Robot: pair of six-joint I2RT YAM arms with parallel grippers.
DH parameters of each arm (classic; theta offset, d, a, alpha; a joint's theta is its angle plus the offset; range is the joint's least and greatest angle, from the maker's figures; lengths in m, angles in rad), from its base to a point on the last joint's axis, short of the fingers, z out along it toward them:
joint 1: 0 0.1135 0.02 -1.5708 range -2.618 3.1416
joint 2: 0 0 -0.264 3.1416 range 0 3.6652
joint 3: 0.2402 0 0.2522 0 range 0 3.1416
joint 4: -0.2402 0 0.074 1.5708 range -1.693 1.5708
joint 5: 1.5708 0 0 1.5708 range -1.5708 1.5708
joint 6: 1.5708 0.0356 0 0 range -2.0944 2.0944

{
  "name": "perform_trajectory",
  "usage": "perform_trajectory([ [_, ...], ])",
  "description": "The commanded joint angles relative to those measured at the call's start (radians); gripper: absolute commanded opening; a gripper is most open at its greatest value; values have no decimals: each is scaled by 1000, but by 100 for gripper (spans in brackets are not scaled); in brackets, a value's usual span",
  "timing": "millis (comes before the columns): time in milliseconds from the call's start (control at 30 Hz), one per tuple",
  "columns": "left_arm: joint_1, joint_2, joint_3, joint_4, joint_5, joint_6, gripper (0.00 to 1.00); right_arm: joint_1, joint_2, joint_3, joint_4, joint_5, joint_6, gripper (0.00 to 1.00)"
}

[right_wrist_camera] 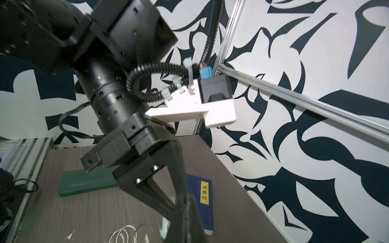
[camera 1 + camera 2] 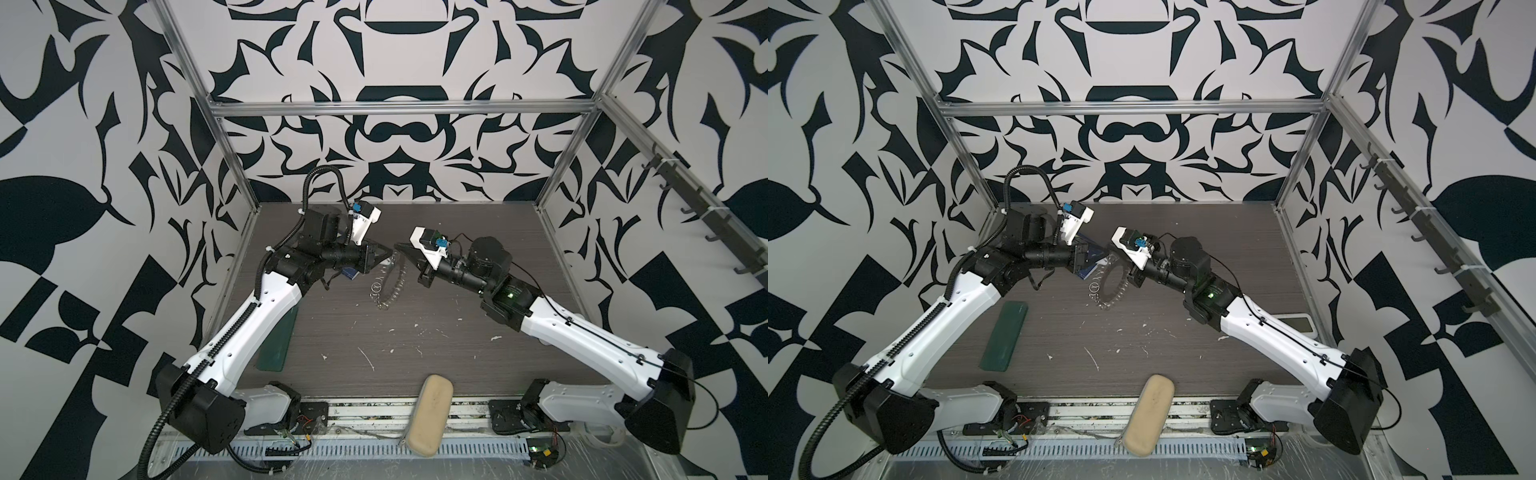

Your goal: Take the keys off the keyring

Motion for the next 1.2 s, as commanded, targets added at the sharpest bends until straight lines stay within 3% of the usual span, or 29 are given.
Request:
perform_trajectory([
  [0,-2,-62,37,45,0,-4,0,-12,-25,-2,51,-13,13,0],
  [167,-2,-59,65,-12,-6,20,0,-12,-30,13,-18,-9,31,0],
  [333,-1,-62,63,-20,-20,20,0,-12,-46,6,-62,-5,38,29],
  [433,-2,-61,66,-21,-21,18,0,-11,-59,-6,-75,-17,42,37],
  [1167,-2,-67,69,-28,-37,7,0,54,35,30,-134,76,18,42],
])
